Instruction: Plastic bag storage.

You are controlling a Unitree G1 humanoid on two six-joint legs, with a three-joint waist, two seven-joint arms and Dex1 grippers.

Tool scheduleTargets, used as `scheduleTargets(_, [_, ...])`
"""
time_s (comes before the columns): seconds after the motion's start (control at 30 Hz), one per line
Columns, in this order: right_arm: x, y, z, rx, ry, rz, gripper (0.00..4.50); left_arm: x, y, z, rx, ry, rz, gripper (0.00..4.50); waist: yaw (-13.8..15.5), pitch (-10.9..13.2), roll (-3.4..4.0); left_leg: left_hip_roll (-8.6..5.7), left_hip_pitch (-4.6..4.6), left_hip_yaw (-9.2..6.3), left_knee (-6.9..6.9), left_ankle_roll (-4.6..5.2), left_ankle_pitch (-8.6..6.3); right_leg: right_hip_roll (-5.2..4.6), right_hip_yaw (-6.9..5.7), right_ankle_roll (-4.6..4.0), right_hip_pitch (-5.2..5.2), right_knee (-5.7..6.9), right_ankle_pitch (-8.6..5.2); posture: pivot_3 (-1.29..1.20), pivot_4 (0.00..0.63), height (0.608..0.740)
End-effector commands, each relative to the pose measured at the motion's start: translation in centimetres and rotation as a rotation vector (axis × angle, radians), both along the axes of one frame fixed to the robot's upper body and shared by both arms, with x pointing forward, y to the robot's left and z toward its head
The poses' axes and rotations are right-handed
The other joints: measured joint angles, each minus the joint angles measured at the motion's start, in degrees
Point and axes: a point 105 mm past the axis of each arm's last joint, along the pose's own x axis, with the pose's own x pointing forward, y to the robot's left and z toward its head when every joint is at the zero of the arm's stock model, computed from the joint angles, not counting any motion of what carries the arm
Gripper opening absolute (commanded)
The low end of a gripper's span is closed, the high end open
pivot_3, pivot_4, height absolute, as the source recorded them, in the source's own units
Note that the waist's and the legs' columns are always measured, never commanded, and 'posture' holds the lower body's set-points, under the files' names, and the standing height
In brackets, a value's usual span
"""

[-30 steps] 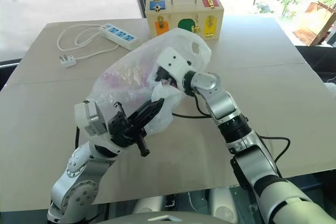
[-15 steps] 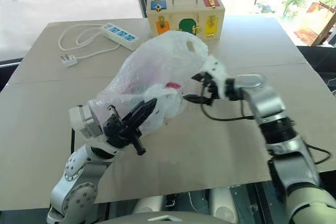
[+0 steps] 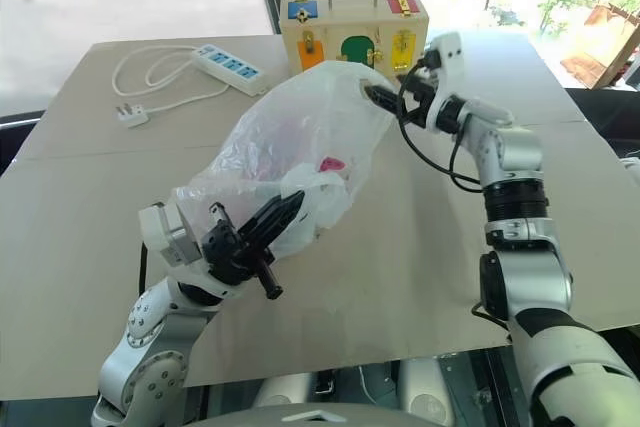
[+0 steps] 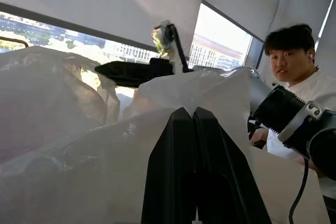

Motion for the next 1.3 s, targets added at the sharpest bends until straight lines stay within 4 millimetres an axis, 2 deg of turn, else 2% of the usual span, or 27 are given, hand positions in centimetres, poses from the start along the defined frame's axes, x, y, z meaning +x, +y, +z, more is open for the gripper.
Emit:
scheduleTargets(0.03, [-0.3, 1.4, 1.1, 0.058, 0.001, 0.087, 4.4, -0.6, 0.0, 0.6, 0.008, -0.05, 0.0, 0.0, -0.1, 0.0, 0.01, 0.0, 0.0, 0.01, -0.01, 0.0, 0.0, 0.0, 0.0, 0.0, 0.0, -0.02, 0.0, 0.0, 0.15, 0.74])
scheduleTargets(0.1, [-0.4, 1.8, 0.2, 0.035, -0.004, 0.11, 4.4, -0.6, 0.3, 0.5, 0.013, -0.055, 0.014, 0.0, -0.1, 0.0, 0.02, 0.0, 0.01, 0.01, -0.04, 0.03, -0.02, 0.01, 0.0, 0.0, 0.0, -0.04, 0.0, 0.0, 0.15, 0.74])
scheduleTargets(0.17, [-0.6, 2.0, 0.5, 0.068, -0.004, 0.131, 4.4, -0.7, 0.5, 0.4, 0.016, -0.057, 0.024, 0.0, -0.2, 0.0, 0.04, 0.01, 0.01, 0.0, -0.05, 0.08, -0.05, 0.01, -0.01, 0.0, 0.0, -0.04, 0.0, 0.0, 0.15, 0.74])
scheduleTargets(0.27, [-1.1, 1.5, 2.5, 0.179, -0.01, 0.167, 3.61, -0.9, 0.9, 0.1, 0.018, -0.054, 0.045, 0.0, -0.1, 0.0, 0.04, 0.03, 0.02, -0.03, -0.05, 0.09, -0.06, 0.01, -0.03, 0.0, 0.0, -0.02, 0.0, 0.0, 0.15, 0.74])
scheduleTargets(0.33, [-1.1, 0.7, 3.1, 0.212, -0.014, 0.162, 2.67, -1.1, 1.1, -0.2, 0.018, -0.05, 0.051, 0.0, -0.1, 0.0, 0.04, 0.03, 0.03, -0.03, -0.05, 0.1, -0.06, 0.01, -0.03, 0.0, 0.0, -0.02, 0.0, 0.0, 0.15, 0.74])
scheduleTargets(0.4, [-1.4, 0.0, 3.2, 0.209, -0.023, 0.163, 1.45, -1.2, 1.3, -0.4, 0.014, -0.047, 0.054, 0.0, -0.1, 0.0, 0.04, 0.03, 0.03, -0.04, -0.05, 0.1, -0.06, 0.0, -0.03, 0.0, 0.01, -0.03, 0.0, 0.0, 0.15, 0.74])
scheduleTargets(0.5, [-2.7, -0.9, 3.9, 0.214, -0.037, 0.204, 0.08, -0.7, 2.1, -0.4, 0.005, -0.04, 0.078, 0.0, 0.0, 0.0, 0.04, 0.03, 0.02, -0.03, -0.05, 0.11, -0.07, -0.02, -0.03, 0.0, 0.0, -0.04, 0.0, 0.0, 0.15, 0.74])
scheduleTargets(0.6, [-3.9, -1.8, 5.4, 0.249, -0.061, 0.234, 0.02, 0.5, 3.3, 0.2, -0.032, -0.023, 0.109, 0.0, 0.1, 0.0, 0.08, 0.03, -0.01, -0.1, -0.06, 0.11, -0.07, -0.03, -0.1, 0.0, 0.0, -0.03, 0.0, 0.0, 0.15, 0.74])
scheduleTargets(0.7, [-5.8, -2.6, 8.0, 0.293, -0.111, 0.306, 0.02, 2.6, 5.3, 3.6, -0.141, -0.05, 0.155, 0.0, 0.3, 0.1, 0.11, 0.02, -0.03, -0.17, 0.0, 0.11, -0.06, -0.06, -0.15, 0.0, 0.0, 0.02, 0.0, 0.0, 0.15, 0.74])
scheduleTargets(0.8, [-8.1, -3.0, 10.3, 0.249, -0.182, 0.394, 0.02, 4.2, 7.3, 9.7, -0.193, -0.189, 0.143, 0.0, 0.6, 0.3, -0.01, -0.03, -0.04, -0.25, 0.04, 0.12, -0.06, -0.1, -0.23, 0.01, 0.06, 0.11, 0.01, 0.0, 0.15, 0.74])
scheduleTargets(0.83, [-8.5, -3.2, 11.3, 0.242, -0.207, 0.404, 0.02, 4.6, 8.1, 12.3, -0.198, -0.256, 0.145, 0.0, 0.7, 0.4, -0.07, 0.0, -0.14, -0.41, 0.13, 0.11, -0.04, -0.07, -0.4, 0.02, 0.0, 0.15, 0.01, 0.0, 0.15, 0.74])
scheduleTargets(0.9, [-8.8, -3.6, 13.1, 0.257, -0.246, 0.397, 0.02, 5.1, 9.5, 15.8, -0.203, -0.354, 0.154, 0.0, 0.8, 0.4, -0.13, -0.05, -0.15, -0.5, 0.16, 0.1, -0.04, -0.08, -0.52, 0.02, 0.05, 0.18, 0.0, 0.0, 0.15, 0.74])
scheduleTargets(1.0, [-8.2, -4.3, 16.0, 0.323, -0.305, 0.331, 0.02, 5.4, 11.6, 20.0, -0.242, -0.475, 0.178, 0.0, 0.2, 0.5, -0.13, -0.14, -0.14, -0.38, 0.14, 0.04, -0.01, -0.08, -0.47, 0.04, 0.08, 0.05, 0.01, 0.0, 0.15, 0.74])
scheduleTargets(1.07, [-7.9, -4.7, 17.1, 0.344, -0.321, 0.297, 0.02, 5.6, 12.8, 22.1, -0.283, -0.528, 0.198, 0.0, 0.1, 0.5, -0.2, -0.19, -0.15, -0.33, 0.09, -0.11, 0.08, -0.06, -0.48, 0.06, 0.09, -0.06, 0.01, 0.0, 0.15, 0.74])
scheduleTargets(1.17, [-7.4, -4.9, 16.6, 0.288, -0.321, 0.251, 0.02, 6.1, 13.1, 23.1, -0.279, -0.559, 0.204, 0.0, 0.1, 0.6, -0.33, -0.16, -0.19, -0.35, -0.08, -0.16, 0.1, 0.0, -0.57, 0.06, 0.09, -0.25, 0.01, 0.0, 0.15, 0.74])
scheduleTargets(1.3, [-6.7, -5.1, 15.2, 0.226, -0.291, 0.206, 0.02, 8.3, 12.8, 21.5, -0.204, -0.513, 0.24, 0.0, 0.0, 0.6, -0.34, -0.14, -0.27, -0.07, -0.2, -0.18, 0.1, -0.03, -0.59, 0.07, 0.03, -0.33, 0.01, 0.0, 0.15, 0.74])
